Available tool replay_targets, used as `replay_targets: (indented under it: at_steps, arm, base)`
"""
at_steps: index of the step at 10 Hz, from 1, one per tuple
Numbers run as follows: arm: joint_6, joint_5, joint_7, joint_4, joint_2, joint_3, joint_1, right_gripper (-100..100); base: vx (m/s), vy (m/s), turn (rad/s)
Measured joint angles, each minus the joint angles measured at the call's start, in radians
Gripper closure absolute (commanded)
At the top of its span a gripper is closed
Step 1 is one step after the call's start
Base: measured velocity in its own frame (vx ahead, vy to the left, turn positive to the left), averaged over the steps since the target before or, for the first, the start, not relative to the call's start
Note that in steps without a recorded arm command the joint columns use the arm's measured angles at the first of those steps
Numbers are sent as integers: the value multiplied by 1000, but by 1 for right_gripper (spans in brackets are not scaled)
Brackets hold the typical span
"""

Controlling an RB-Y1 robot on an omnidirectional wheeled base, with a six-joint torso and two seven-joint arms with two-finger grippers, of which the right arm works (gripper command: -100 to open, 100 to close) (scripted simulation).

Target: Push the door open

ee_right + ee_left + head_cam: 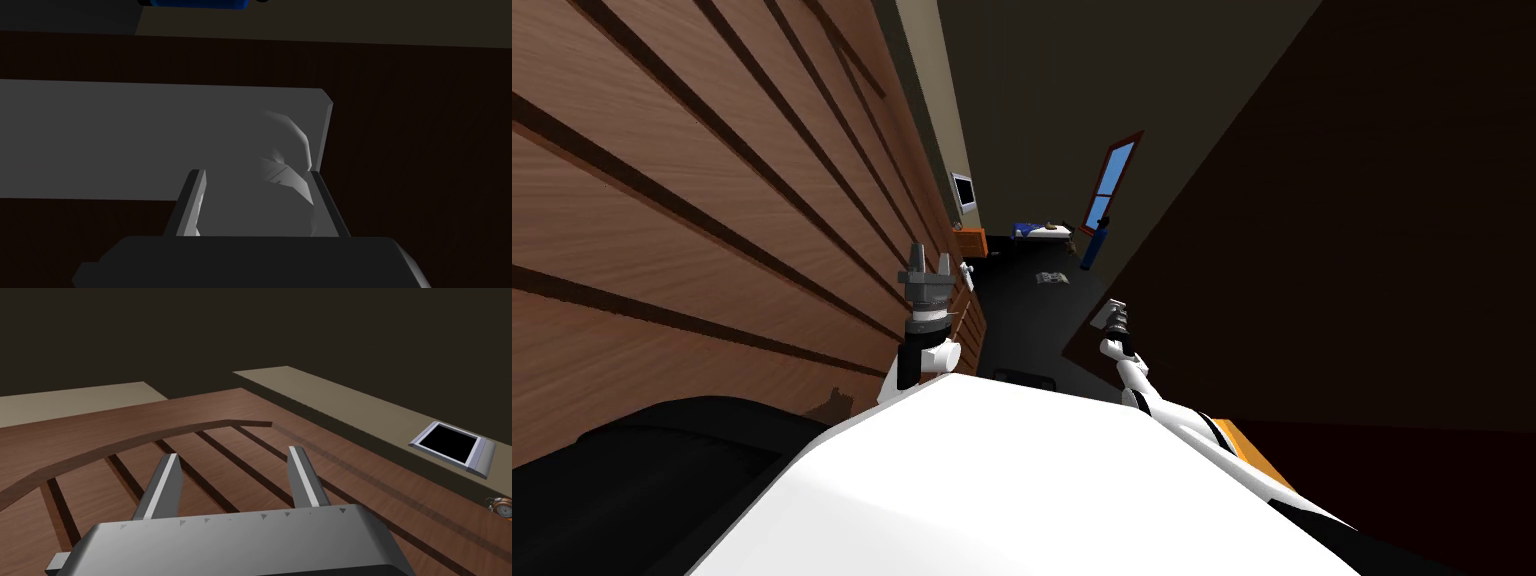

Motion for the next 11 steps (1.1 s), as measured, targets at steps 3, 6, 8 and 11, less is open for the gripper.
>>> replay_targets:
  at_steps: [3,6,8,11]
  arm:
    - [17,-9,15,-29,-4,-23,16,100]
    - [6,-20,21,-9,-16,-51,16,100]
    - [22,-30,46,-43,-12,-83,35,100]
    - [-2,-39,41,-4,-26,-99,32,100]
  base:
    - [191,-2,-40]
    - [219,29,-58]
    - [168,8,-42]
    - [182,33,-49]
